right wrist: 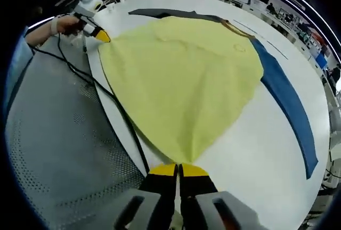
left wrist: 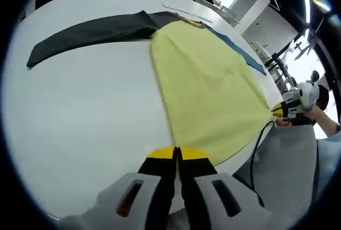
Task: Fold the garment on the visible template until the final outline fits inside the template.
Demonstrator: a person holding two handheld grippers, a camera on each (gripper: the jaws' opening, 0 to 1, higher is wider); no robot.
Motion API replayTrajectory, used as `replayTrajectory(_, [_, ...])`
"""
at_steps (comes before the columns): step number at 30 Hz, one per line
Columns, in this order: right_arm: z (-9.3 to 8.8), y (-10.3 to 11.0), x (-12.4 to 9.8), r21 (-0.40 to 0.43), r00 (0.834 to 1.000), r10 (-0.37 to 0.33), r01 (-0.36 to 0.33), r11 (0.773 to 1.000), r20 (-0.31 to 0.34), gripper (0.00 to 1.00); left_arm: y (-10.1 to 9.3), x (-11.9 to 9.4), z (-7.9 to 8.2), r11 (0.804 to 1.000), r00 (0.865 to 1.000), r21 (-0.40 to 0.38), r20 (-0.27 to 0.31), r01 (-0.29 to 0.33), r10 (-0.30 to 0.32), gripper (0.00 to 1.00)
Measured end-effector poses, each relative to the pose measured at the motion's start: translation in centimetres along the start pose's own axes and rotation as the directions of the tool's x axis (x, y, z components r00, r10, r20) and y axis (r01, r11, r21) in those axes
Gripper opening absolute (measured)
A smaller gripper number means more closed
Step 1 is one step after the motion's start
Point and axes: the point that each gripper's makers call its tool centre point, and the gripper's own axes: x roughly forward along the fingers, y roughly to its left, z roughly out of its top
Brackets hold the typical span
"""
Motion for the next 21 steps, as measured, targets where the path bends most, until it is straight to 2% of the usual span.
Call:
replayTrajectory(5, [-0.1,0.1,0.1,0.001,1.0,0.007,-0.007,1.0,-0.004,0.0,-0.1,0.0,0.0,1.0,1.0,-0.009,0.003,0.005,-0.005,0.0])
replayTrajectory(8, [-0.2,0.4,0.0,-0.011,1.0,0.028,-0.028,1.0,-0.008,0.01,0.0,-0.1,0.1,1.0,1.0,0.01,0.009,0.014,-0.014,0.0])
replayTrajectory(10, [-0.1,0.8,-0.1,-0.009,0.999,0.053,-0.053,0.999,0.003,0.13,-0.2,-0.2,0.1,1.0,1.0,0.018,0.017,0.021,-0.022,0.04])
replayTrajectory(12, [0.1,0.8,-0.4,0.004,0.998,0.058,-0.059,0.998,0.026,0.27,-0.4,-0.4,0.4,0.999,0.998,0.01,0.041,0.043,-0.043,0.13])
replayTrajectory(14, [0.3,0.4,-0.7,-0.006,0.998,0.05,-0.05,0.999,0.044,0.4,-0.8,-0.7,0.8,0.998,0.996,0.037,0.07,0.051,-0.054,0.26])
replayTrajectory(16, [0.9,0.2,-1.0,0.019,0.995,0.053,-0.055,0.998,0.084,0.61,-1.1,-0.9,1.0,0.996,0.994,0.062,0.082,0.067,-0.072,0.37])
replayTrajectory(17, [1.3,-0.2,-1.1,0.035,0.992,0.042,-0.046,0.998,0.117,0.71,-1.4,-1.0,1.3,0.994,0.992,0.077,0.097,0.077,-0.085,0.43])
replayTrajectory(18, [1.3,-0.4,-1.2,0.043,0.992,0.04,-0.045,0.998,0.118,0.79,-1.7,-1.0,1.9,0.991,0.986,0.1,0.127,0.093,-0.105,0.49])
replayTrajectory(19, [1.4,-0.8,-1.4,0.056,0.991,0.032,-0.039,0.998,0.129,0.82,-1.7,-1.1,2.1,0.99,0.984,0.103,0.143,0.092,-0.106,0.58])
replayTrajectory(21, [1.7,-1.3,-1.6,0.084,0.988,0.019,-0.032,0.996,0.152,0.85,-1.9,-1.2,2.5,0.989,0.98,0.109,0.161,0.099,-0.115,0.67])
